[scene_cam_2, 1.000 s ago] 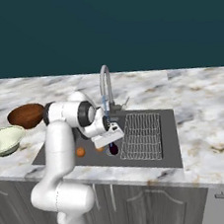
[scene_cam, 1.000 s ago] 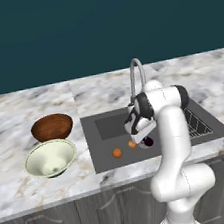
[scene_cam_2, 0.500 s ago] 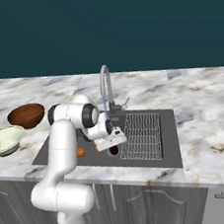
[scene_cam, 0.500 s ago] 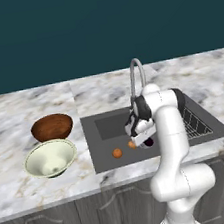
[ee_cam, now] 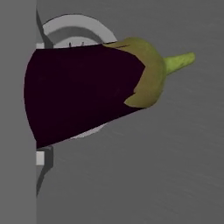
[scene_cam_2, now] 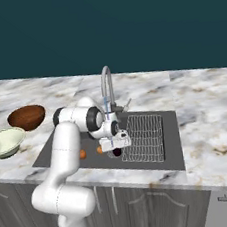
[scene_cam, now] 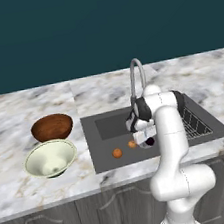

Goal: Pick the tangerines from the sink and place them in one bowl. Place the eggplant in the other bowl. Then turn off the sink faucet.

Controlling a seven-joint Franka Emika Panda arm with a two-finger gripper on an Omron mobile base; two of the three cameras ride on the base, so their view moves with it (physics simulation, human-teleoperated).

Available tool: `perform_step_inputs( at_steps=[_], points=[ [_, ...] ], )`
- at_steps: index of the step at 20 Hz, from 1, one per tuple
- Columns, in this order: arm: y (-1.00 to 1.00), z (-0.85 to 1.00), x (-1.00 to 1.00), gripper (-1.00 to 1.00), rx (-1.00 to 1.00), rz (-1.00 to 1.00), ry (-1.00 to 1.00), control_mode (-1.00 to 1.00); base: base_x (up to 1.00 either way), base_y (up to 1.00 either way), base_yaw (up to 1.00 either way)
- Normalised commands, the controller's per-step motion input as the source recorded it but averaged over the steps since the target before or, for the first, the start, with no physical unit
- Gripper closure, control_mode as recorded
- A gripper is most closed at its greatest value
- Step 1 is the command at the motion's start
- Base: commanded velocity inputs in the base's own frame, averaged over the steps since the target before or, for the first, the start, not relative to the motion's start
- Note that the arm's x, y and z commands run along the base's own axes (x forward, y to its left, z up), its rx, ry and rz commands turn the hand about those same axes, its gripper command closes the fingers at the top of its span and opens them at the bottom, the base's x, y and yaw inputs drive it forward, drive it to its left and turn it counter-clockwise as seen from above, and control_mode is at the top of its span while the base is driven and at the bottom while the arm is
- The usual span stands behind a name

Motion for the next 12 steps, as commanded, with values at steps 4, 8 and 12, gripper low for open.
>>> perform_step_inputs(
  at_steps=[4,8,12],
  points=[
    [0.28,-0.19,-0.58,1.00,0.04,-0.01,-0.02,-1.00,0.00,0.00,0.00],
    [0.87,-0.01,-0.68,1.00,-0.08,0.00,-0.26,-1.00,0.00,0.00,0.00],
    [0.56,0.14,-0.47,1.00,-0.09,0.00,-0.47,-1.00,0.00,0.00,0.00]
  ],
)
